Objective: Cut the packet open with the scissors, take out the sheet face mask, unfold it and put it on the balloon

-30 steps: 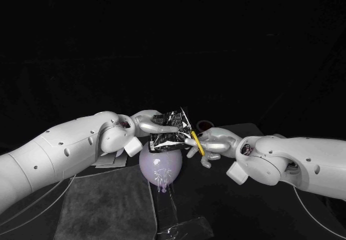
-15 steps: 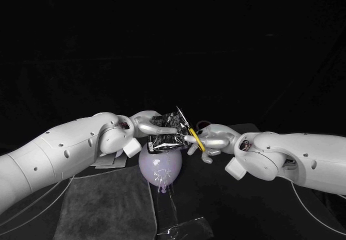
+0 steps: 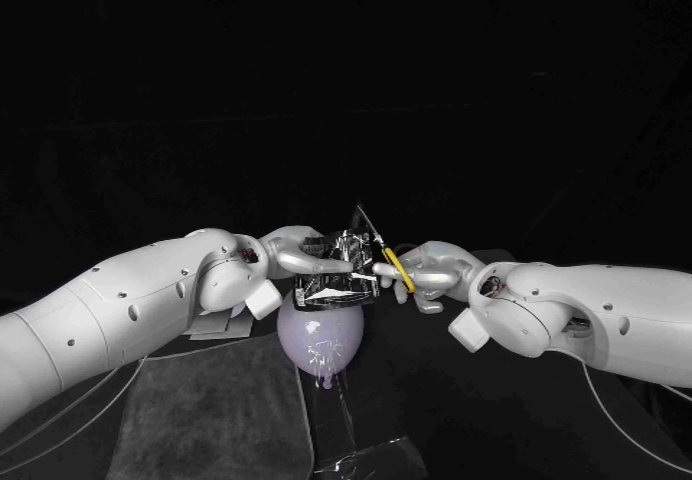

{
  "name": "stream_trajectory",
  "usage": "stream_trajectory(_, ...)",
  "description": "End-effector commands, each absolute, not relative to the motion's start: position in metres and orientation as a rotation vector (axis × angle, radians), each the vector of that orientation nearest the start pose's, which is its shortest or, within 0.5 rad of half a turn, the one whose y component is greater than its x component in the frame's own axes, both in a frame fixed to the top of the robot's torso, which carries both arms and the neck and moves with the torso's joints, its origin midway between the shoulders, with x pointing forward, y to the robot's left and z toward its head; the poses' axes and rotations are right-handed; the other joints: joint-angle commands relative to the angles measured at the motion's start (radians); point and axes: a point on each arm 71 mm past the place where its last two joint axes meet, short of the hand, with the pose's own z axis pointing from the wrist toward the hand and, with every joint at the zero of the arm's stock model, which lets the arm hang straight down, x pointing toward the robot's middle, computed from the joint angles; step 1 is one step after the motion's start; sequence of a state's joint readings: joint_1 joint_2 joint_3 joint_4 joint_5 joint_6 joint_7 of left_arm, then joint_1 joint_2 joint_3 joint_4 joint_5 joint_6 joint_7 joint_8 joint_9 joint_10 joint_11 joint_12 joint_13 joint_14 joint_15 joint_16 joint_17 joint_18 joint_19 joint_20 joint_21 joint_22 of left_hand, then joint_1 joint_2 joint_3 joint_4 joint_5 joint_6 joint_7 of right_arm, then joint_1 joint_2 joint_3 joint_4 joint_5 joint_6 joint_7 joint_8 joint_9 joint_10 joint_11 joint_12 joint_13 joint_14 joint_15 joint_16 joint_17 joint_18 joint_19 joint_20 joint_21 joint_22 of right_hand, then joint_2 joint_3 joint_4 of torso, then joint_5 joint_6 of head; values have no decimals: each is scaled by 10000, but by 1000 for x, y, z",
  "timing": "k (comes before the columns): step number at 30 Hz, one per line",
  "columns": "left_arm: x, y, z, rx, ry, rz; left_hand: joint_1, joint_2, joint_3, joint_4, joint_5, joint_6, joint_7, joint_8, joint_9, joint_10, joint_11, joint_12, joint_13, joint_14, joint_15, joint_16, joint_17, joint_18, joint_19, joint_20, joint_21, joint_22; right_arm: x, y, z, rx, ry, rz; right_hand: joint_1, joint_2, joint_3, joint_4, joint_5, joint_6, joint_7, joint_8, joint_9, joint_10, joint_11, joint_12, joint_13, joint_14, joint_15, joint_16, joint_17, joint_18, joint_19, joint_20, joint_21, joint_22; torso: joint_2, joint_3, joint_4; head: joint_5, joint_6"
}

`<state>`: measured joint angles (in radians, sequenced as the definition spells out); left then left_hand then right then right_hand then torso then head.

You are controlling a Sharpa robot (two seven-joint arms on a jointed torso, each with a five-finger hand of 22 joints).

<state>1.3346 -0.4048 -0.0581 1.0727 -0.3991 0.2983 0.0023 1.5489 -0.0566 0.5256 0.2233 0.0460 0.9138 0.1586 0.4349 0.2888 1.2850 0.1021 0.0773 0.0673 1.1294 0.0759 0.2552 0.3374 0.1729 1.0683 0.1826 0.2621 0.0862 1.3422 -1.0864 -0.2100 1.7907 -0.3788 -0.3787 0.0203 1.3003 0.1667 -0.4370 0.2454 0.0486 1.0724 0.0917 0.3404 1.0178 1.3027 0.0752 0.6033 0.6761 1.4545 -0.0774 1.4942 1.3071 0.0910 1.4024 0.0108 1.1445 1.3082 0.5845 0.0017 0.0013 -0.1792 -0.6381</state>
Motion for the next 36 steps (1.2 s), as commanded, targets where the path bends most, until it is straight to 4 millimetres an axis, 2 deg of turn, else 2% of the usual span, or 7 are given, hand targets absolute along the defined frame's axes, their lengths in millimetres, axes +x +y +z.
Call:
stream_trajectory(1, 547, 75, -160, -4407, 21719, -15303, -3, 67, 55, -22, 32, 83, 15, 44, 1171, 43, -9, -26, 11, 19, -68, 38, 16, 103, 63, -2, 56, 11, 435, -258, -171, 8804, 17250, 10990, 550, 786, -278, 99, 2, 622, -781, 43, 138, 1396, -1281, 763, 33, 693, -297, 4, 230, -86, 6, -28, -32, 1149, 2, -2, -8, -3, 38)
stream_trajectory(6, 548, 80, -160, -4722, 21589, -15359, -5, 67, 61, -27, 32, 82, 16, 44, 1175, 43, -9, -28, 10, 18, -68, 37, 17, 103, 62, -3, 57, 12, 437, -270, -170, 8999, 16882, 10701, 481, 696, -282, 154, 2, 548, -761, 43, 215, 1272, -1262, 602, -41, 687, -283, -11, 208, -91, 12, -21, -17, 1163, 12, 1, -8, -30, 59)
stream_trajectory(11, 548, 88, -160, -5137, 21399, -15509, -5, 70, 68, -31, 32, 82, 17, 45, 1177, 42, -9, -30, 10, 17, -68, 35, 18, 103, 63, -5, 58, 12, 440, -284, -170, 9116, 16606, 10420, 519, 585, -265, 170, 3, 250, -645, -123, 256, 735, -1158, -518, -880, 635, -208, -104, 1, -49, -108, 24, -294, 1083, 13, 4, -5, -33, 98)
stream_trajectory(13, 548, 92, -159, -5378, 21242, -15727, -5, 70, 68, -31, 32, 82, 17, 45, 1177, 42, -9, -30, 10, 17, -68, 35, 18, 103, 63, -5, 58, 12, 441, -290, -171, 9099, 16556, 10324, 609, 458, -263, 122, 3, -20, -518, -332, 211, 418, -1046, -720, -871, 601, -124, -163, -109, -10, -232, 80, -566, 1000, 7, 7, -6, -33, 97)
stream_trajectory(19, 548, 109, -154, -6445, 20414, -16782, -23, 66, 96, -47, 33, 64, 25, 40, 1190, 27, 0, -47, 5, -2, -61, 21, 21, 98, 51, -6, 58, 11, 441, -303, -173, 8814, 16658, 10114, 1080, 335, -259, -122, 3, -596, -150, -1036, -139, -280, -706, -1393, -994, 485, 171, -332, -432, 68, -523, 314, -1170, 814, 8, 14, -7, -18, 110)
stream_trajectory(27, 544, 142, -149, -7518, 19580, -17289, -32, 66, 106, -51, 33, 59, 28, 39, 1194, 24, 3, -51, 4, -8, -57, 16, 23, 96, 47, -5, 59, 11, 438, -313, -181, 7734, 17225, 9468, 1417, 253, -275, -317, 5, -726, 24, -1517, -477, -485, -551, -1900, -1174, 425, 310, -422, -589, 128, -646, 475, -1447, 734, -4, 9, -4, -23, 56)
stream_trajectory(36, 533, 174, -147, -7898, 19271, -17137, -35, 67, 109, -52, 33, 59, 30, 39, 1196, 24, 4, -52, 4, -8, -56, 16, 23, 96, 48, -5, 60, 11, 434, -316, -193, 7173, 17662, 8940, 1533, 223, -264, -382, 16, -766, 88, -1721, -628, -531, -493, -2128, -1279, 406, 364, -453, -628, 144, -671, 540, -1508, 719, 3, -30, 15, 46, -37)
